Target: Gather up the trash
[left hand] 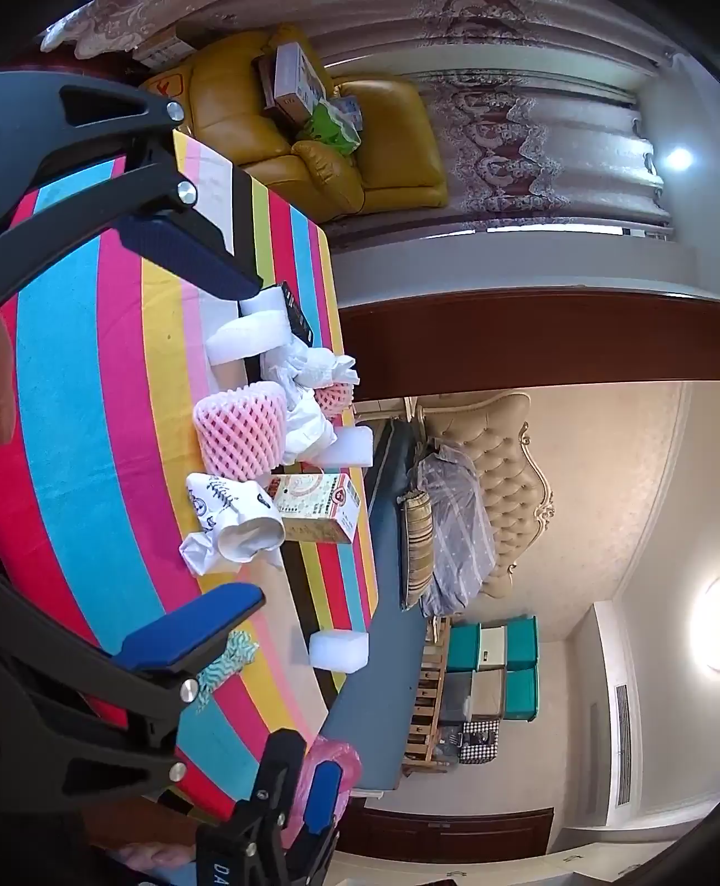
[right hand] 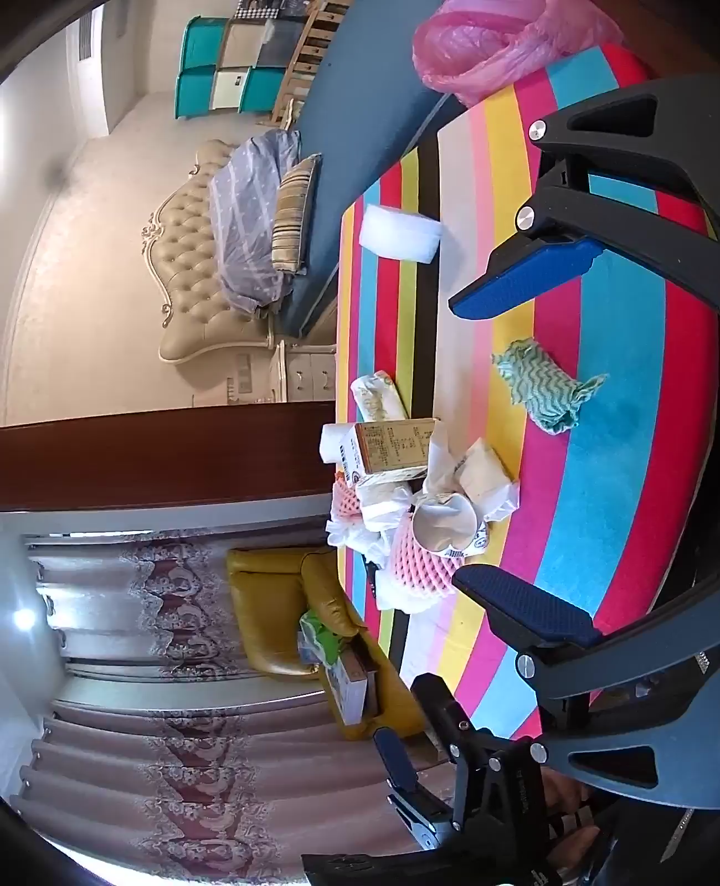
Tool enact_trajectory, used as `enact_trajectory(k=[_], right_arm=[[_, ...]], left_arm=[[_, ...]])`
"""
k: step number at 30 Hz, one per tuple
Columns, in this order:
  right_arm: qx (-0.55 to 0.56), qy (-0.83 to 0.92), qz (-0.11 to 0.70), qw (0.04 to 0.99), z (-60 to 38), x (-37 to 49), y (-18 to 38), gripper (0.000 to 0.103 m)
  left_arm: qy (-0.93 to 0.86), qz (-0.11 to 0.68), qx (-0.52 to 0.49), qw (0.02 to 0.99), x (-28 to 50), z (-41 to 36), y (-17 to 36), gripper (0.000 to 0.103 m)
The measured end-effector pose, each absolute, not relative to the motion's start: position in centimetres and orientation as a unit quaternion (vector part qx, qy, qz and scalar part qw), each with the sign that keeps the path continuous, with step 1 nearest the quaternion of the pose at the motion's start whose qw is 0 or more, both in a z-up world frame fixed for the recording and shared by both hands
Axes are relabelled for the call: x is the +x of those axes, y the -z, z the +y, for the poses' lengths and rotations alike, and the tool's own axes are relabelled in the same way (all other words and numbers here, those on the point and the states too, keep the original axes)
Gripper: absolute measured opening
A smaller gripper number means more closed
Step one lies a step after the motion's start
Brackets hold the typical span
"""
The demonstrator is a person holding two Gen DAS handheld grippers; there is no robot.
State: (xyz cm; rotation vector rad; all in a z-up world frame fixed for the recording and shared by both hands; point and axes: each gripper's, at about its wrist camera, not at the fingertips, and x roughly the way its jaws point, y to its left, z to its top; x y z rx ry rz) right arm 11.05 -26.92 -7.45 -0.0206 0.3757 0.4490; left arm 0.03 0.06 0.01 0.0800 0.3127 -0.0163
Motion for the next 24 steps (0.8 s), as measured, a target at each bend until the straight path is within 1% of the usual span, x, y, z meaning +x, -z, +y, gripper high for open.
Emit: enact_trajectory(k=[7, 24], right_arm=[[-0.02, -0.226, 0.174, 0.958, -26.5, 10.6, 7.4, 0.084], [-0.02, -0.233, 0.181, 0.955, -26.1, 10.8, 7.4, 0.084]], left_arm=[[0.008, 0.154, 0.032, 0.988, -0.2, 0.4, -0.1, 0.099], [0.008, 0.152, 0.022, 0.988, -0.5, 0.9, 0.1, 0.099]])
